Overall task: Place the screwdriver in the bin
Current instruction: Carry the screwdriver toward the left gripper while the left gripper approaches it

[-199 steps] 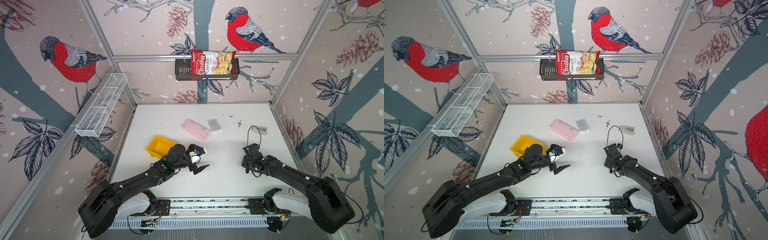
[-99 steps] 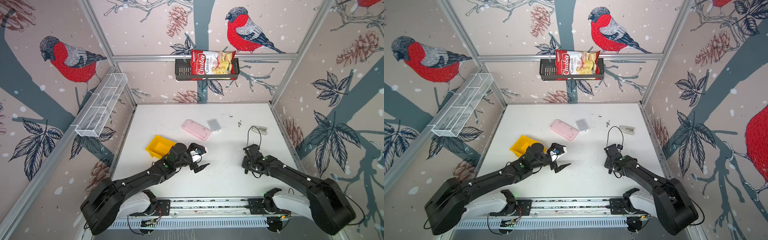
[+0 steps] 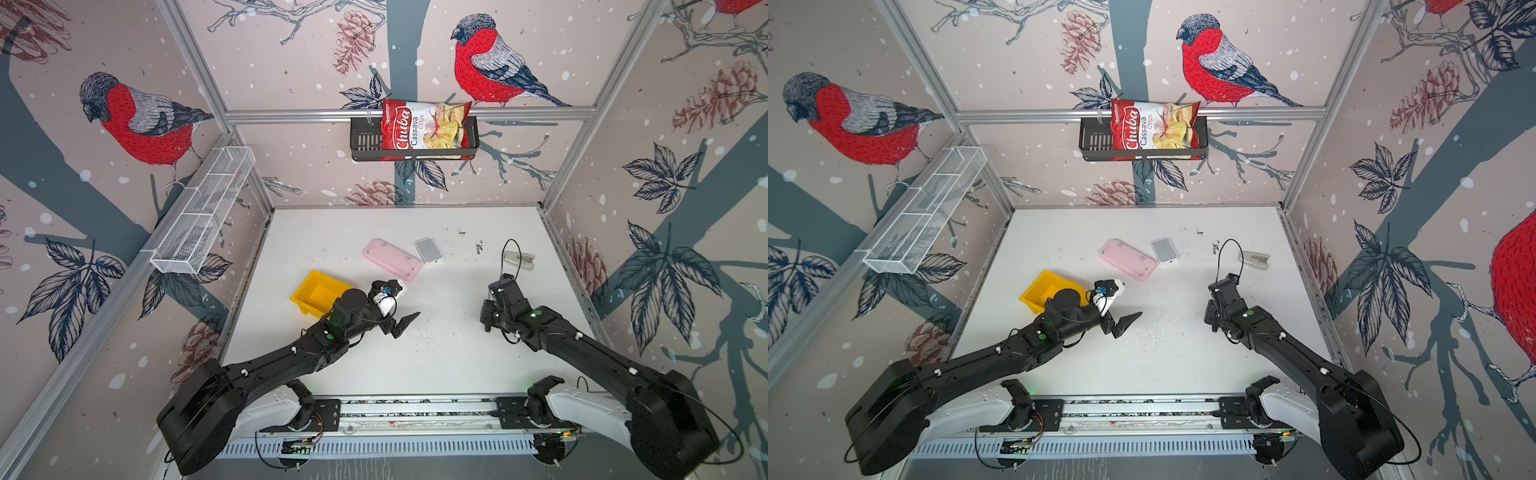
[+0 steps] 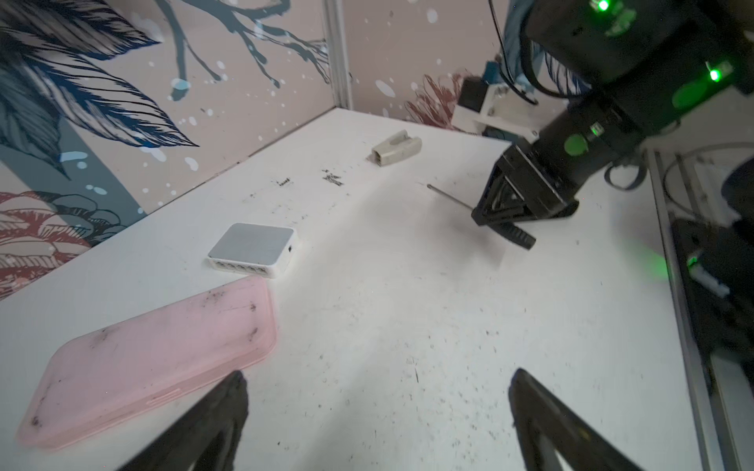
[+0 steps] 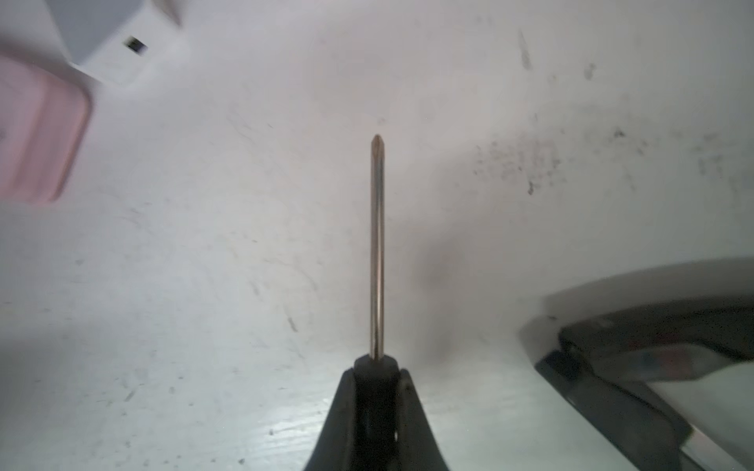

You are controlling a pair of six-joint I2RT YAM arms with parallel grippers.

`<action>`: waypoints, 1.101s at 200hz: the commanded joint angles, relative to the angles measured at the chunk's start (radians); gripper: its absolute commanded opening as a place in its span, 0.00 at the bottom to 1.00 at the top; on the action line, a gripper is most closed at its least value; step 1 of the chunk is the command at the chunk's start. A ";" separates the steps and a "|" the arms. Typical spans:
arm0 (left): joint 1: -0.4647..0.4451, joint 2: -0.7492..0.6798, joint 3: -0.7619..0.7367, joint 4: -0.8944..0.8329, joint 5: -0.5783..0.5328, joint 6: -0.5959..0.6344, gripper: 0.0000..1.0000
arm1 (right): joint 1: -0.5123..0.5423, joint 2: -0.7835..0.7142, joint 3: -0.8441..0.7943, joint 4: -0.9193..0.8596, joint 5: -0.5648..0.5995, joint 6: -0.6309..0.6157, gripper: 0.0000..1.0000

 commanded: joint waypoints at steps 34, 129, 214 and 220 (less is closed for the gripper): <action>0.040 0.023 0.086 0.070 -0.069 -0.389 0.98 | 0.091 -0.059 0.037 0.223 -0.035 -0.227 0.00; 0.102 0.092 0.163 0.161 0.077 -0.713 0.98 | 0.292 0.053 0.233 0.345 -0.034 -0.474 0.00; 0.131 0.126 0.141 0.295 0.144 -0.783 0.83 | 0.465 0.167 0.338 0.415 0.036 -0.715 0.00; 0.132 0.127 0.138 0.302 0.144 -0.788 0.79 | 0.469 0.169 0.339 0.427 0.038 -0.718 0.00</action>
